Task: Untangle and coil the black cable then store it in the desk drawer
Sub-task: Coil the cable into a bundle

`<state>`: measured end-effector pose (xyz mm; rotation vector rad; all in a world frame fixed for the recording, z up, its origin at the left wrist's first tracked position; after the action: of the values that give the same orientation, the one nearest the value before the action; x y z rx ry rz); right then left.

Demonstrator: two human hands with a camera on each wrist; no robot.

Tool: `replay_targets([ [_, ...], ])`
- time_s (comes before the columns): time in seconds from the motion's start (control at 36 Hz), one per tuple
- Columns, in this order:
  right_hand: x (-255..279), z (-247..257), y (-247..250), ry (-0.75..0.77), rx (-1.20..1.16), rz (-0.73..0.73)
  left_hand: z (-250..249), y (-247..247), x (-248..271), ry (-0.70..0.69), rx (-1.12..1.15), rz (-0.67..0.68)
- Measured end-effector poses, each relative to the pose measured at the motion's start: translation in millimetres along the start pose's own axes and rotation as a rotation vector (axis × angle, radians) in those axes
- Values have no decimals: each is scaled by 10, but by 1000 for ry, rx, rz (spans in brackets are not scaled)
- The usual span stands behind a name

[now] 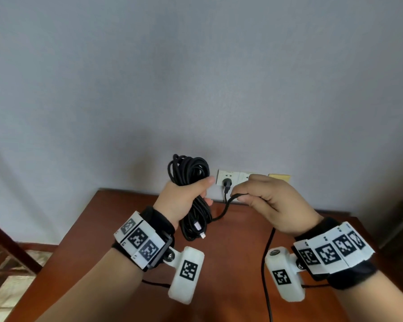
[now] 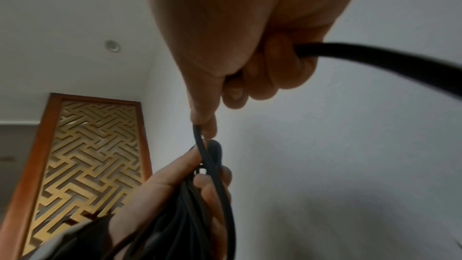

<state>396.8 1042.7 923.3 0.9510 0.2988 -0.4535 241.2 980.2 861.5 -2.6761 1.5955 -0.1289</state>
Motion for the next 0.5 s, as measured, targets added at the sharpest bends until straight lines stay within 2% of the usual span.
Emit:
replay_targets([
  [0.14,-102,31,-57,-7,-74,-41,3,-229,96,9,-50,142],
  [0.25,-111,-66,-13,-137,-150,-243,-38,-359,121,-110,-178,248],
  [0.36,-110,-162,-63,-256,-268,-309,-15,-524,183,-116,-181,409],
  [0.44,-88,-283,-106,-363,-386,-328,23,-562,176,-111,-189,420],
  [0.5,-79,-300,-132,-377,-427,-320,22,-560,176,-115,-176,398],
])
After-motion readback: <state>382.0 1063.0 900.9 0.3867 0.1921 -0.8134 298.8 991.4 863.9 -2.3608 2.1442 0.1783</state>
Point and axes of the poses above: each hand's wrist, its own x-axis away from the middle knuckle, its own y-axis out of the back of the hand, z = x × y, the point moved 7 cm from there along -x, towards the middle knuckle, and after that the axes turned 10 degrees about -x, right-handed, at the moved point
